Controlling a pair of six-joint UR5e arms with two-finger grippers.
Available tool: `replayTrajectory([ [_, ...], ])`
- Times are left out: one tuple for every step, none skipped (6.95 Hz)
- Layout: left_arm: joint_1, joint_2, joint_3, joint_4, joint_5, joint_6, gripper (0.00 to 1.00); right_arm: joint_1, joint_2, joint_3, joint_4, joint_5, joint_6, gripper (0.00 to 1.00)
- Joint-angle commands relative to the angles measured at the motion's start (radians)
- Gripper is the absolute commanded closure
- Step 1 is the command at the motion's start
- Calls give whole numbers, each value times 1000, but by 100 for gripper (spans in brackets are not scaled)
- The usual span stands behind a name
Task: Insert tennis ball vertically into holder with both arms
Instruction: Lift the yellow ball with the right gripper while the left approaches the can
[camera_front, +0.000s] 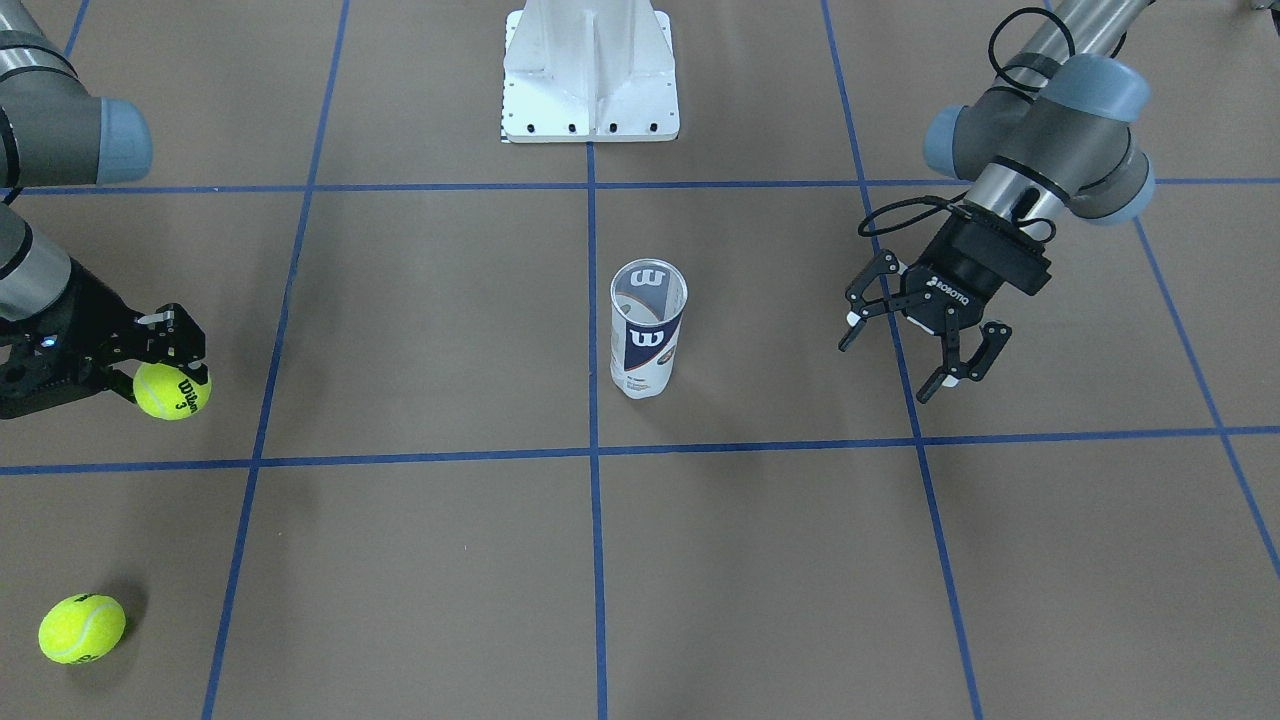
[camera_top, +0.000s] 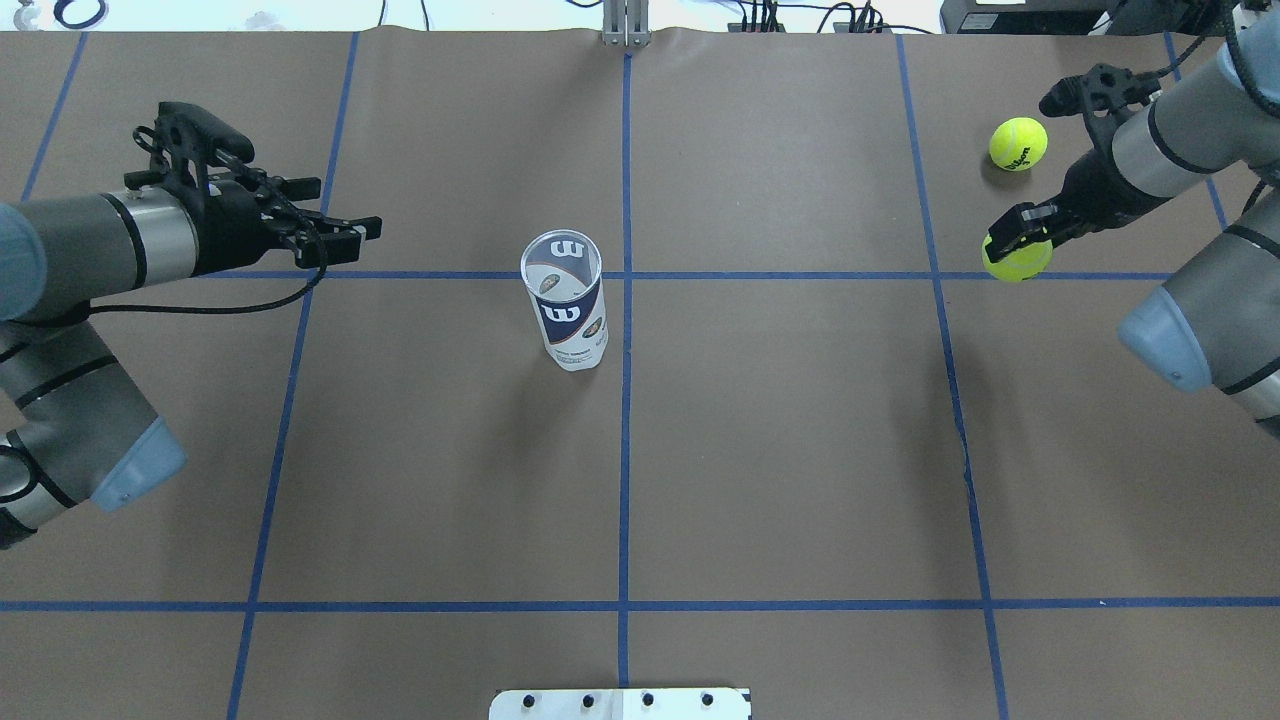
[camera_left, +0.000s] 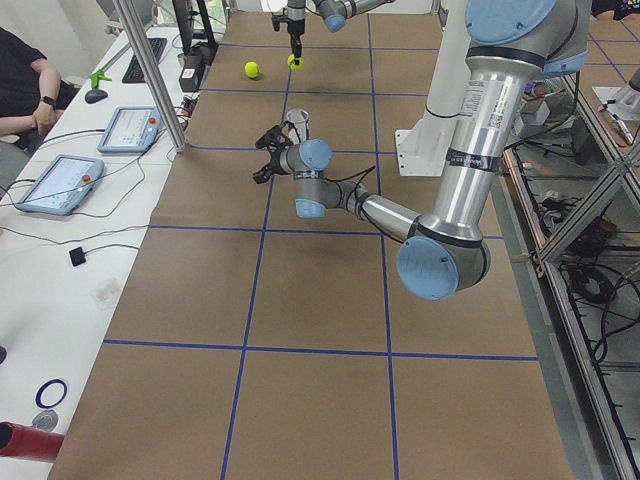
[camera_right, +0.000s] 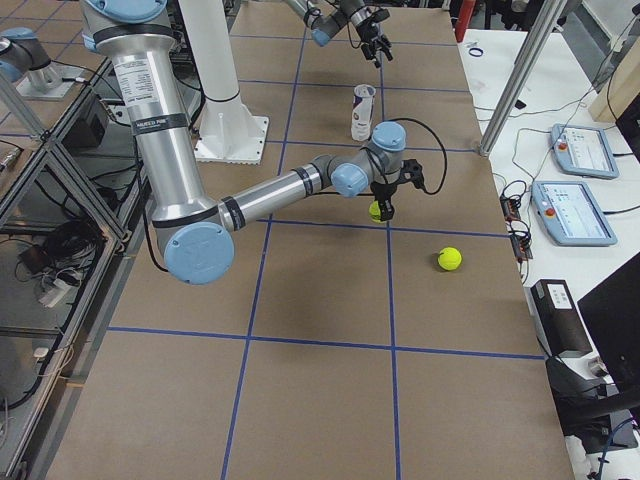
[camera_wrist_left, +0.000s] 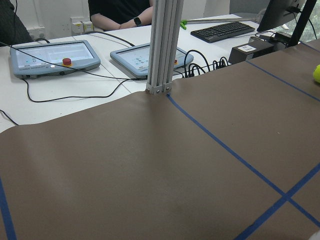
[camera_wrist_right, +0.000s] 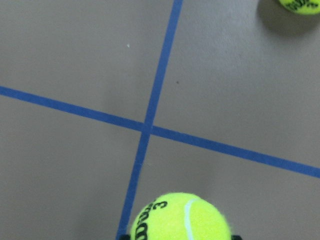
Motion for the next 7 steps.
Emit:
replayTrajectory([
  [145, -1, 8, -70, 199, -17, 5, 24, 56, 30, 14, -4, 28, 100],
  [231, 1, 21, -117, 331, -17, 3, 25, 58, 65, 16, -20, 54, 100],
  [301, -5, 32, -118, 408, -9, 2, 25, 63, 94, 16, -43, 56, 100],
  [352, -10, 37, -118, 447, -7, 1, 26, 72, 102, 16, -51, 56, 100],
  [394, -11, 40, -118, 455, -6, 2, 26, 96, 104, 16, -65, 62, 100],
  [440, -15, 42, -118, 504, 26, 2, 26, 118, 104, 16, -77, 94, 100],
  [464, -57, 57, -118, 545, 87, 2, 25, 136, 104, 16, -83, 109, 100],
])
